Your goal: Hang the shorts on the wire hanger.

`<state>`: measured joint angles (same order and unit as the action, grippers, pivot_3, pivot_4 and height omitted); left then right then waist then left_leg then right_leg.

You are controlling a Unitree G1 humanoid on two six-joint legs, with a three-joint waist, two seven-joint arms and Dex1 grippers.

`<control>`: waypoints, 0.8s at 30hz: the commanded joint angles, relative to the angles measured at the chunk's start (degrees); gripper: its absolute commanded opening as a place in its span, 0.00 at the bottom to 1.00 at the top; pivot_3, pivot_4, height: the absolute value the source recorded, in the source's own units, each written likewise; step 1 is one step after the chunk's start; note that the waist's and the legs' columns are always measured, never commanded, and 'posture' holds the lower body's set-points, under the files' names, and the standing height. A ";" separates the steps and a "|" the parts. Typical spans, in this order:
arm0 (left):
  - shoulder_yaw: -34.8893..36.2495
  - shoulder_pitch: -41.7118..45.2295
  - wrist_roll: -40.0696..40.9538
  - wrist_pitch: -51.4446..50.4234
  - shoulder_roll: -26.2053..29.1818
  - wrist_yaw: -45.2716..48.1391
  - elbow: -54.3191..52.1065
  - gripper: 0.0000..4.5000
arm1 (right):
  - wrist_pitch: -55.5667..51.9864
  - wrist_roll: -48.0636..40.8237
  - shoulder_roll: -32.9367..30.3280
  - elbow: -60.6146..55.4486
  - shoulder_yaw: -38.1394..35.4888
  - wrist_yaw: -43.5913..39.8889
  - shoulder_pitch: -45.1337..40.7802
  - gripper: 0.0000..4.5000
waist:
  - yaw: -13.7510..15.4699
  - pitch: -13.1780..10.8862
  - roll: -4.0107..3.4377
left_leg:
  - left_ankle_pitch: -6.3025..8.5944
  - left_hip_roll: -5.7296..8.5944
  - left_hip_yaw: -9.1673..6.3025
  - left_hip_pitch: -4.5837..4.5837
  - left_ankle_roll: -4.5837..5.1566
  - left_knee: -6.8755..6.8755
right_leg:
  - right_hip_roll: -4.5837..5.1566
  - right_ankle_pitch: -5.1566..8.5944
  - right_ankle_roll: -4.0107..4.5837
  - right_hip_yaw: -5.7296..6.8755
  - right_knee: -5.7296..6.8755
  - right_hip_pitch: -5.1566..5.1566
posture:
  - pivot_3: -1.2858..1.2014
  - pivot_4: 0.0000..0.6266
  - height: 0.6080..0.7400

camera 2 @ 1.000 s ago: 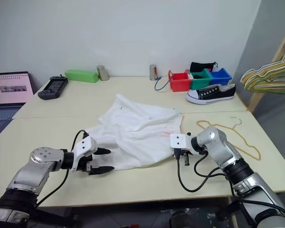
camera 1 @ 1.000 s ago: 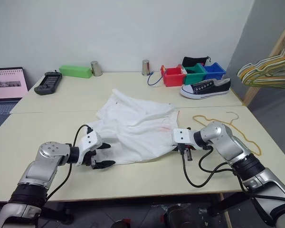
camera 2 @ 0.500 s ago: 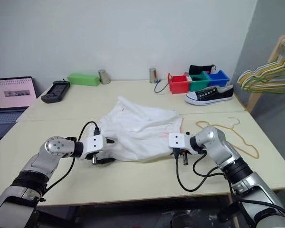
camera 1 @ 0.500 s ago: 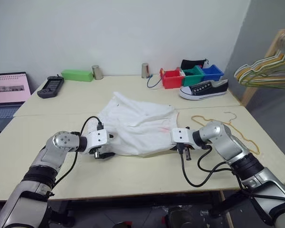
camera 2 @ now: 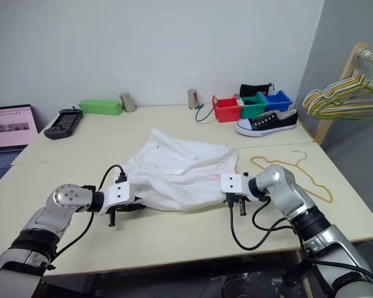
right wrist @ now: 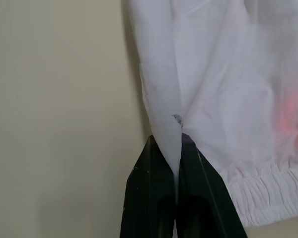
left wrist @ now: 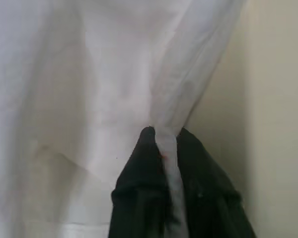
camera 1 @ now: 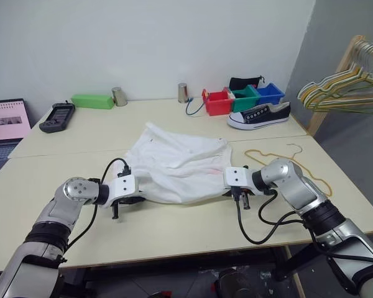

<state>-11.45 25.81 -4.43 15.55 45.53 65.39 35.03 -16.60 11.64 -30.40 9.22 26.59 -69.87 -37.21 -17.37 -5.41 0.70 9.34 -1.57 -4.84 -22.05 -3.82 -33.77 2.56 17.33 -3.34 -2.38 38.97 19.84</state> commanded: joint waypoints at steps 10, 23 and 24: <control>6.33 -11.06 8.66 -16.84 7.67 5.26 -25.72 0.01 | 0.50 -1.99 0.04 -2.78 -1.74 0.23 -0.97 0.00 | 0.16 -0.04 0.06 | -0.01 -0.16 0.01 -0.85 0.02 0.04 | -0.29 -0.15 -0.32 -0.15 0.01 0.55 | 0.44 0.03 1.00; 22.60 -27.52 36.47 -46.76 27.85 24.10 -54.93 0.01 | -10.77 -26.06 -25.42 -29.20 -4.08 -22.63 10.07 0.00 | 4.38 -0.30 0.19 | 0.25 -0.22 0.07 -0.76 -0.36 0.51 | -0.24 0.81 0.36 -0.05 -0.01 0.89 | 0.45 0.02 1.00; 19.36 -23.09 32.91 -43.95 26.97 22.98 -49.84 0.01 | -10.40 -25.70 -23.97 -25.14 -4.01 -21.26 7.11 0.00 | 4.40 -0.27 0.29 | 0.26 -0.22 0.10 -0.71 -0.38 0.51 | -0.21 0.81 0.38 -0.05 -0.02 0.91 | 0.45 0.02 1.00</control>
<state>11.22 -4.25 33.72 -32.39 72.55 89.08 -23.86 -26.97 -14.13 -55.76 -22.10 23.74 -87.58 -24.94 -12.97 -5.68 0.99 9.72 -1.81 -4.76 -22.72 -4.40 -33.26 2.33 18.15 -2.95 -2.39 38.95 20.76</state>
